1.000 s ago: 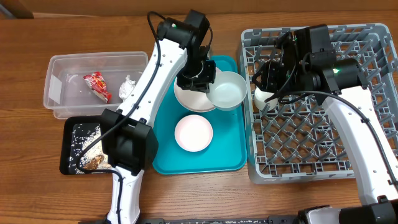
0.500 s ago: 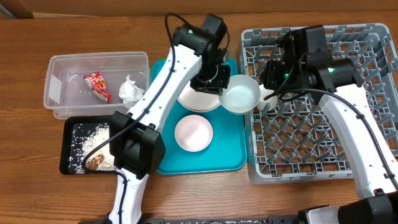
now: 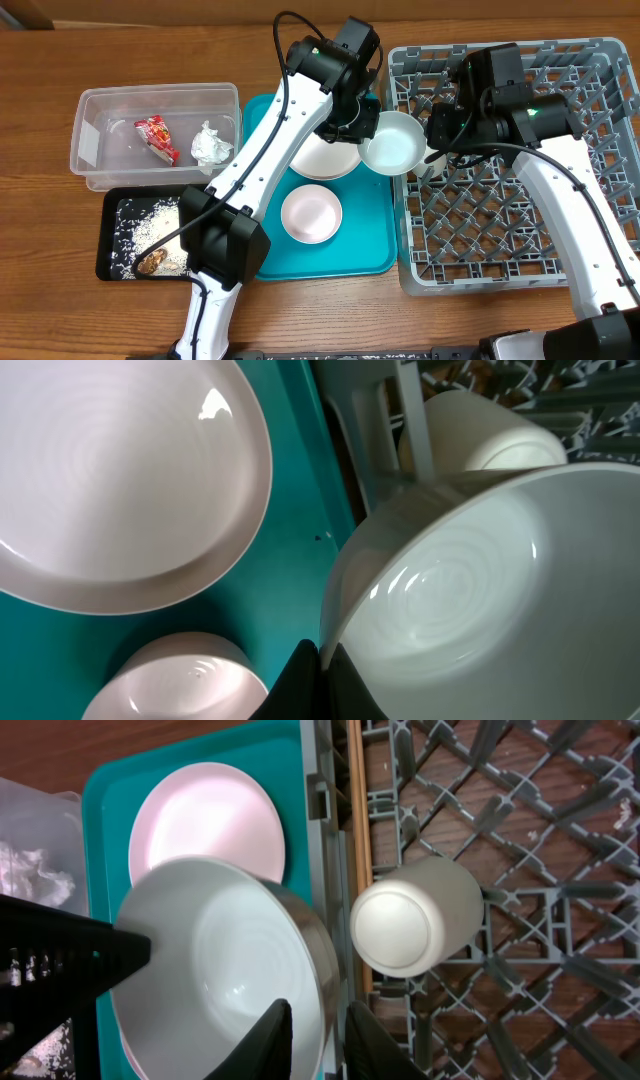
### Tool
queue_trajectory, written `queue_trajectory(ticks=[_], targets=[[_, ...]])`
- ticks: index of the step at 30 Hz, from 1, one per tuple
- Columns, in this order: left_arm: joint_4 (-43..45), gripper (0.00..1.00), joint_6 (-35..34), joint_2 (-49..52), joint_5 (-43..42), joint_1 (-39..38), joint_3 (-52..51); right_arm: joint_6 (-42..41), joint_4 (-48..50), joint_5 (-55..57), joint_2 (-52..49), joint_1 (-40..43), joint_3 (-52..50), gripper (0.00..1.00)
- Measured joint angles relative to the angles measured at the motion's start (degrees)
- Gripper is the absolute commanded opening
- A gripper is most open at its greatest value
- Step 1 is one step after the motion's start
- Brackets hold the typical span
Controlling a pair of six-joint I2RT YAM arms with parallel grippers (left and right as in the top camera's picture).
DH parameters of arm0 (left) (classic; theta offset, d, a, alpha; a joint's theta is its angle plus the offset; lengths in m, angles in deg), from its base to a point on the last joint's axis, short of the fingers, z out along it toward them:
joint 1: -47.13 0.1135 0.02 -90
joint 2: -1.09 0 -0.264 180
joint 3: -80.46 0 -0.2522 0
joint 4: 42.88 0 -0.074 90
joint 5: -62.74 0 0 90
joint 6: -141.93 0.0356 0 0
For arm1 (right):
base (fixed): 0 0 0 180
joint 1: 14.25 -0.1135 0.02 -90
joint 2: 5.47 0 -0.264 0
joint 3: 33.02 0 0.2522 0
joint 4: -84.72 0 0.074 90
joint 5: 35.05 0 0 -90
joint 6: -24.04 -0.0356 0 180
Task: Sort waste into correct bins and load items into the dishwasher
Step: 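Lift the white bowl and move it right toward the right gripper, then grasp the bowl rim with the right gripper and open the left gripper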
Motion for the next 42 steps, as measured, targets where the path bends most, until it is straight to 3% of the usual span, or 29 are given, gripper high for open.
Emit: queue_trajectory(ticks=[24, 42], targets=[[0.2, 0.04, 0.0, 0.0, -0.9, 0.0, 1.2, 0.0, 0.2, 0.0, 0.0, 0.0, -4.5, 0.23], [0.6, 0.04, 0.0, 0.0, -1.9, -0.1, 1.2, -0.1, 3.0, -0.6, 0.0, 0.0, -4.8, 0.14]])
